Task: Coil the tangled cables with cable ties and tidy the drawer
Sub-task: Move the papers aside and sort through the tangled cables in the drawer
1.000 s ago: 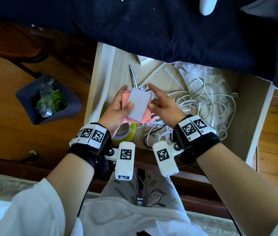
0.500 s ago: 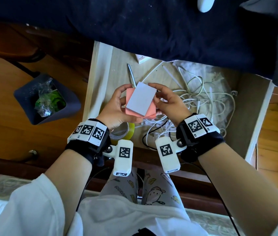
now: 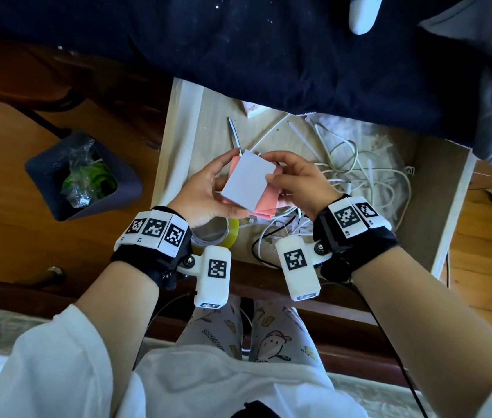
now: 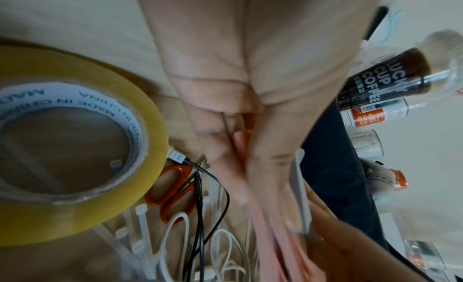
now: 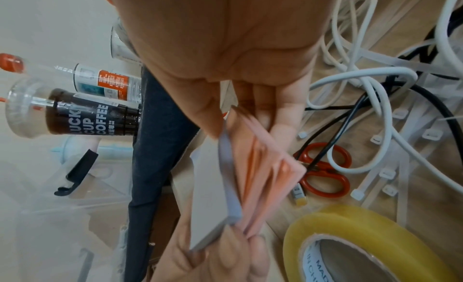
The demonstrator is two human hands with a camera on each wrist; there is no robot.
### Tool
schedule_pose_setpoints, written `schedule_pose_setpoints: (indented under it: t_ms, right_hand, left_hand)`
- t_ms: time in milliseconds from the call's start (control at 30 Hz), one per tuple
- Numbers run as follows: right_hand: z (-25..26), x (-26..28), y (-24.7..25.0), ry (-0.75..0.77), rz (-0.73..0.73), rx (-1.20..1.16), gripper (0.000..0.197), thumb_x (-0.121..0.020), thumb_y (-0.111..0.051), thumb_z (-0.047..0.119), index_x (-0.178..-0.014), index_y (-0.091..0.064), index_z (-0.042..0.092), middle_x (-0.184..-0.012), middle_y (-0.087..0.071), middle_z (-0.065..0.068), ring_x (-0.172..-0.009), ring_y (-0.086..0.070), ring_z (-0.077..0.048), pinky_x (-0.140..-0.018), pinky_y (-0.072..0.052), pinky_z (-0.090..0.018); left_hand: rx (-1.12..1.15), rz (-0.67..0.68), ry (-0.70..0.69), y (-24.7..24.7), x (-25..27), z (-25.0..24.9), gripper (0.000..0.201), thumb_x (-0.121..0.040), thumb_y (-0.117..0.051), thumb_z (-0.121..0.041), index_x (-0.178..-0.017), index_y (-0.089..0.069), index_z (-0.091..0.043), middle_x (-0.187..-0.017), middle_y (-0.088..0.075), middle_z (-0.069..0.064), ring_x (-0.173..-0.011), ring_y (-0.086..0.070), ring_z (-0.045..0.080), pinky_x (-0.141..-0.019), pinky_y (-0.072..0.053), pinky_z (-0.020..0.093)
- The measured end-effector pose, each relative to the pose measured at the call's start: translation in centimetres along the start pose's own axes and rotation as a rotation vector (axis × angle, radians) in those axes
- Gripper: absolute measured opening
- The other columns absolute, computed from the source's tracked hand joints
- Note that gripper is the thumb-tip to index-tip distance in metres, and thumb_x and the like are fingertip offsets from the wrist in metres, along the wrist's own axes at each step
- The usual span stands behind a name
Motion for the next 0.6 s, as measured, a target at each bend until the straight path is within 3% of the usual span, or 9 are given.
schedule_pose_setpoints:
  t_ms: [167, 333, 467, 600]
  right_hand:
    - [0.7, -0.5, -0.7, -0.002, -0.04, 0.032, 0.028, -0.086, -0.056, -0.006, -0.1, -0.053, 0.018, -0.084, -0.06, -0.003, -0.073, -0.061, -0.014, -0.058, -0.057, -0.029]
    - [1.1, -1.9, -2.3, -0.015, -0.083, -0.081, 0.033, -0.086, -0.052, -0.01, -0.089, -0.054, 0.023, -0.081, -0.056, -0.004, -0.071, -0.059, -0.016, -0.056, -0.055, -0.027]
    - [1.0, -2.5, -2.6, -0.031, -0.115, -0.119, 0.032, -0.086, -0.052, -0.009, -0.089, -0.054, 0.023, -0.083, -0.057, -0.003, -0.073, -0.059, -0.015, -0.054, -0.055, -0.024]
    - [0.5, -2.5, -2.1, -0.052, -0.129, -0.114, 0.032, -0.086, -0.052, -0.01, -0.09, -0.054, 0.022, -0.081, -0.058, -0.001, -0.072, -0.058, -0.015, -0.058, -0.054, -0.026]
  left_hand:
    - [-0.009, -0.049, 0.036, 1.3, 0.6, 0.1, 0.103, -0.068, -0.071, 0.015, -0.149, -0.021, -0.024, -0.102, -0.063, -0.004, -0.095, -0.06, 0.011, -0.078, -0.054, 0.019]
    - [0.103, -0.248, 0.051, 5.1, 1.8, 0.0, 0.082, -0.074, -0.067, 0.016, -0.142, -0.036, -0.016, -0.07, -0.064, 0.002, -0.057, -0.063, 0.0, -0.065, -0.053, 0.012]
    - [0.121, -0.287, 0.066, 6.4, 2.4, 1.2, 0.076, -0.071, -0.072, 0.013, -0.137, -0.045, -0.01, -0.062, -0.07, -0.003, -0.063, -0.066, 0.005, -0.069, -0.057, 0.02]
    - [0.101, -0.298, 0.034, 6.7, 2.8, 1.5, 0.06, -0.073, -0.071, 0.012, -0.127, -0.053, -0.005, -0.069, -0.07, -0.002, -0.064, -0.067, 0.0, -0.061, -0.053, 0.014]
Point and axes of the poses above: each hand's wrist, its own x-axis away from the middle knuckle, its own y-axis out of the back of the hand, z = x × y, the point moved 10 cm from there along -x, towards the middle knuckle
